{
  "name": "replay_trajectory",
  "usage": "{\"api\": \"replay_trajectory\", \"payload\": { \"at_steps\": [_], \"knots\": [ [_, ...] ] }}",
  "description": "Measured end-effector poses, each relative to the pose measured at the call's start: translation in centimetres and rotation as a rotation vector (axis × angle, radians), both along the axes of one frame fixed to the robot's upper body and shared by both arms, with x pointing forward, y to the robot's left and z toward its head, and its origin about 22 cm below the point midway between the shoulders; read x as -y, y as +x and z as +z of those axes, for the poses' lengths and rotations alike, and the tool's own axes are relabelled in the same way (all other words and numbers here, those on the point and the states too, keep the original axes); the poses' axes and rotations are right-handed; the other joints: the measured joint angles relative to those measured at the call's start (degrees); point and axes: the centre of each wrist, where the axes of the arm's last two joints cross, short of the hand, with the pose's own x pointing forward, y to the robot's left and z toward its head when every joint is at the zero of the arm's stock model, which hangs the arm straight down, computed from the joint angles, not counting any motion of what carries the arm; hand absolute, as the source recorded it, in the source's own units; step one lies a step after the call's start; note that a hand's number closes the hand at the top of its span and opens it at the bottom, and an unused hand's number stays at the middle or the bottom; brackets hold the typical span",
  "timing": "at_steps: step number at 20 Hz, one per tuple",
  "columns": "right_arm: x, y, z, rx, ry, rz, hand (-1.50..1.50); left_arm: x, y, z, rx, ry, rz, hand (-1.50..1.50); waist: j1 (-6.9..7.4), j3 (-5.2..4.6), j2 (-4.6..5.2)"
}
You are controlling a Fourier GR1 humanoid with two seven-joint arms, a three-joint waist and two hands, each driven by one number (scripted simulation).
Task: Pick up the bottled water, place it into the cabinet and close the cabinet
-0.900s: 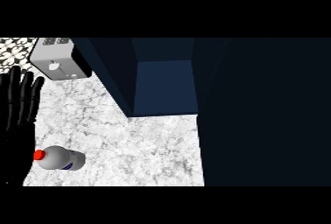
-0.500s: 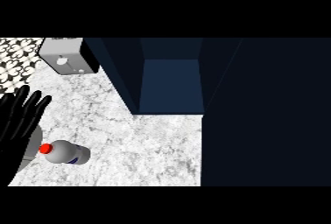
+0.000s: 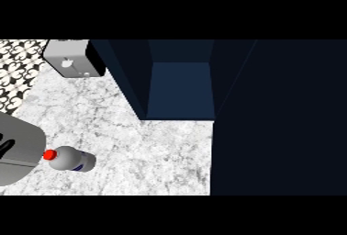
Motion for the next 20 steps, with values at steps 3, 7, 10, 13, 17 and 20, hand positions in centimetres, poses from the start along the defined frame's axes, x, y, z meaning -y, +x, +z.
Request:
{"api": "replay_trajectory", "payload": {
  "at_steps": [3, 7, 10, 13, 17, 20],
  "knots": [
    [0.0, -0.8, -0.3, -0.025, -0.009, 0.01, -1.5, -1.3, -1.1, 0.0, -0.019, 0.011, 0.011, -1.5, -0.15, 0.01, 0.05],
    [0.0, -1.8, -0.9, -0.045, -0.002, 0.02, -1.5, -2.2, -2.2, 0.3, -0.039, 0.03, 0.03, -1.5, -0.37, 0.03, 0.08],
    [-0.3, -2.2, -1.2, -0.056, 0.011, 0.026, -1.5, -2.5, -2.4, -0.4, -0.05, 0.045, 0.048, -1.5, -0.48, 0.02, 0.12],
    [-0.5, -2.9, -1.6, -0.062, 0.025, 0.03, -1.5, -2.9, -1.9, -1.4, -0.055, 0.045, 0.075, -1.5, -0.74, 0.01, 0.14],
    [-0.2, -3.8, -2.0, -0.07, 0.009, 0.02, -1.5, -3.2, -1.0, -3.1, -0.065, 0.047, 0.119, -1.5, -1.05, 0.0, 0.15],
    [0.1, -4.4, -2.3, -0.064, -0.002, 0.019, -1.5, -3.5, -0.3, -4.3, -0.075, 0.057, 0.157, -1.5, -1.19, 0.0, 0.15]
  ]
}}
